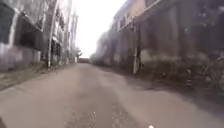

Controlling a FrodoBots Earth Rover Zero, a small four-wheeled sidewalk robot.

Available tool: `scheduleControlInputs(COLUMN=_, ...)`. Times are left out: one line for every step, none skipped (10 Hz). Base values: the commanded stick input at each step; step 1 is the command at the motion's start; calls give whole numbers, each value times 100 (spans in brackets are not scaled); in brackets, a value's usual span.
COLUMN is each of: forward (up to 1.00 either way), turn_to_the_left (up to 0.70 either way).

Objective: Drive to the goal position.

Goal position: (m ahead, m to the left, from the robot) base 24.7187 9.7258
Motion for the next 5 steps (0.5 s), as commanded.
scheduleControlInputs(forward=70, turn_to_the_left=0)
scheduleControlInputs(forward=70, turn_to_the_left=21)
scheduleControlInputs(forward=70, turn_to_the_left=27)
scheduleControlInputs(forward=70, turn_to_the_left=5)
scheduleControlInputs(forward=70, turn_to_the_left=0)
